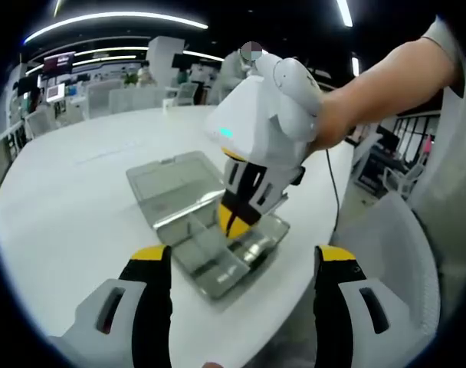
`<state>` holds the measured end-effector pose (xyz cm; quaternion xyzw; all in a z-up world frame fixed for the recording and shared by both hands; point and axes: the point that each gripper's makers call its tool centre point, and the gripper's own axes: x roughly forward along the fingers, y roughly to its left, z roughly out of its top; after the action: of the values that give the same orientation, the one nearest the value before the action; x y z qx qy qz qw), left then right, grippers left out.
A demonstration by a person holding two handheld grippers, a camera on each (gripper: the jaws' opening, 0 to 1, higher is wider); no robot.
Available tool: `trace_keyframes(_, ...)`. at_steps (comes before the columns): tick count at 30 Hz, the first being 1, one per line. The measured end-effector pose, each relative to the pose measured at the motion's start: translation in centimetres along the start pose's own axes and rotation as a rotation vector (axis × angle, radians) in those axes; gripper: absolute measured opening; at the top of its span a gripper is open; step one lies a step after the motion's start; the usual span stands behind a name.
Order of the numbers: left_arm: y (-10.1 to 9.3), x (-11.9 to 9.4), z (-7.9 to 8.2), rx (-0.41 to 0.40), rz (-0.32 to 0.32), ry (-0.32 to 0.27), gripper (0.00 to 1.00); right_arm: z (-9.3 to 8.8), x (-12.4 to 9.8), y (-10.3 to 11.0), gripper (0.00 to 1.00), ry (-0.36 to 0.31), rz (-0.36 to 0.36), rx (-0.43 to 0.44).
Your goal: Insert the divider into the dual guide fixture by aligning both edges with the guide slots and pushing it downward to the bottom, including one-sided entry, uneven engagement, binding, and posture correction.
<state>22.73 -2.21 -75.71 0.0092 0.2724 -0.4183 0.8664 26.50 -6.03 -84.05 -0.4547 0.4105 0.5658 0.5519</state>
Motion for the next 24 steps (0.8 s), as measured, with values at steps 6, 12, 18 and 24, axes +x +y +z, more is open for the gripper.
trace_keyframes(6, 0.2, -0.2, -0.2, 0.003, 0.001, 0.002, 0.73, 0.0, 0.1, -0.1, 0.0, -0.007, 0.012, 0.014)
trace_keyframes(12, 0.0, -0.3, -0.4, 0.009, 0.0, 0.009, 0.73, 0.0, 0.1, -0.2, 0.0, -0.009, 0.006, 0.024)
trace_keyframes(18, -0.2, -0.7, -0.4, 0.012, 0.001, 0.02, 0.74, 0.2, -0.1, -0.1, 0.03, -0.034, -0.011, 0.066)
trace_keyframes(24, -0.3, -1.0, -0.6, 0.012, 0.001, 0.031, 0.74, 0.4, -0.6, -0.1, 0.09, -0.061, -0.023, 0.096)
